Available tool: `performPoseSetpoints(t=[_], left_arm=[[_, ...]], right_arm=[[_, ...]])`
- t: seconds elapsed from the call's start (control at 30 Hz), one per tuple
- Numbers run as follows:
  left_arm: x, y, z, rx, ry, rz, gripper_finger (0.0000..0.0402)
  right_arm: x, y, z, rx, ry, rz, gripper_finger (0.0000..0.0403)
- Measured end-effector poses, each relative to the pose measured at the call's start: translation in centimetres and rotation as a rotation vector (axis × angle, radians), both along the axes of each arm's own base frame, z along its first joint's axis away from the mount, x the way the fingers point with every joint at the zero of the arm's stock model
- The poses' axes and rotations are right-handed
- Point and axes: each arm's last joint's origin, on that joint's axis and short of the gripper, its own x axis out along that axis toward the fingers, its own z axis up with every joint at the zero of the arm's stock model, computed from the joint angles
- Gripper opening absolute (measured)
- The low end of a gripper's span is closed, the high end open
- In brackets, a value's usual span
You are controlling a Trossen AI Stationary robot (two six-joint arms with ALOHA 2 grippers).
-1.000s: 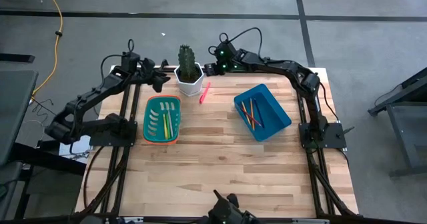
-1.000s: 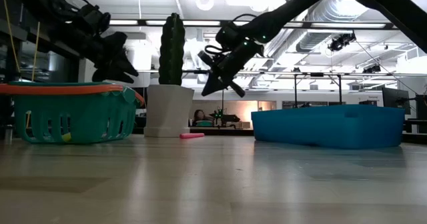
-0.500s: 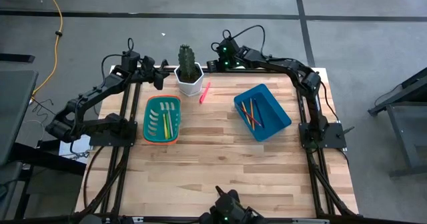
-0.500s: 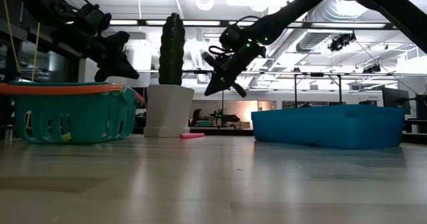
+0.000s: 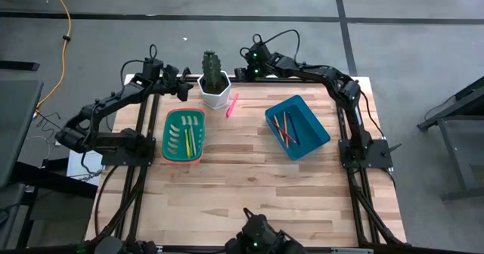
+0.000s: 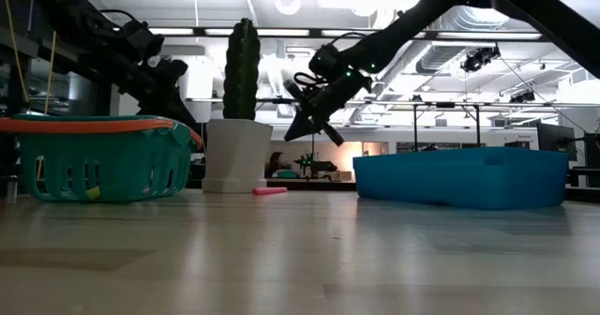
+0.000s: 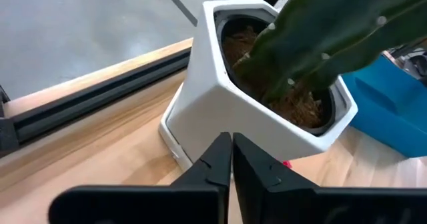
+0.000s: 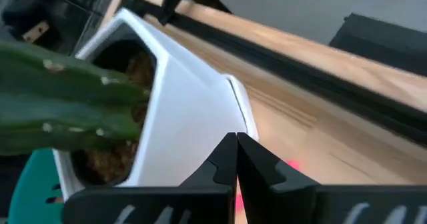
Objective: Sort pens & pencils
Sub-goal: Adjust the potted plant on the table
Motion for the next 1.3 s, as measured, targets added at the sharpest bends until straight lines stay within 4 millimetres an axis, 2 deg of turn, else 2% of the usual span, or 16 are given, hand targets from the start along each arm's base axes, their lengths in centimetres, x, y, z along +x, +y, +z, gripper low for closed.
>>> performPoseSetpoints(t=[0.57,1.0,1.3], left_arm=[[0.3,0.7,-1.0,-0.039,-0.011,-0.015,0.0002],[0.4,0.9,-0.8,-0.019,-0.032,-0.009,0.0001],[1.1,0.6,-0.7,-0.012,-0.043,-0.042,0.0000]], right_arm=[[0.6,0.4,-0.5,0.026,-0.023,0.044,0.0000],[0.8,0.5,-0.3,0.036,-0.060,0.060,0.0000],[1.5,1.4,-0.1,0.044,-0.078,0.099,0.0000]])
